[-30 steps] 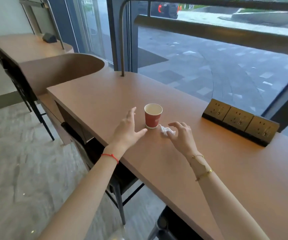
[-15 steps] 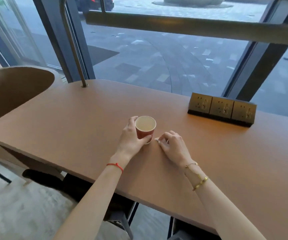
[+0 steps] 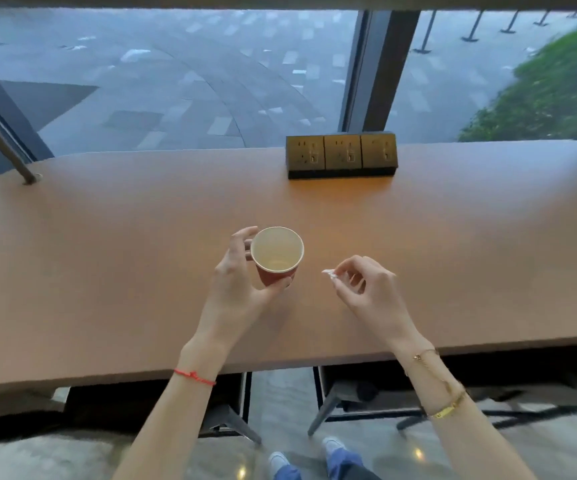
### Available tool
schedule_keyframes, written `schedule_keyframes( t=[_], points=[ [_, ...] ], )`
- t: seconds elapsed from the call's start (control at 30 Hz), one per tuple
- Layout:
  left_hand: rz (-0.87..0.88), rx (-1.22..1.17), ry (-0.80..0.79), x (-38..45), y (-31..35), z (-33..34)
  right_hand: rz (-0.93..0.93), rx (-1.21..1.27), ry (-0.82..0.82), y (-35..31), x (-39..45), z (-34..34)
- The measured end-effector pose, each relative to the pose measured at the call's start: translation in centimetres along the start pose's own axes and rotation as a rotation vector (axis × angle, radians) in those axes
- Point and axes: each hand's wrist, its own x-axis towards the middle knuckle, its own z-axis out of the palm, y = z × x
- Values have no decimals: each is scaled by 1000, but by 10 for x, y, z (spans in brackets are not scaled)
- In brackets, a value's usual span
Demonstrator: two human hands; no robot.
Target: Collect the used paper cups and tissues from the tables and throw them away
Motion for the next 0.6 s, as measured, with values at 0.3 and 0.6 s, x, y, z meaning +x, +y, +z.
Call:
schedule_keyframes(
  t=[0.3, 0.6],
  points=[
    [212, -63, -331, -49, 68, 83, 228, -55, 238, 53, -128, -87],
    [480, -89, -610, -130, 170, 204, 464, -141, 573, 116, -300, -185]
  ],
)
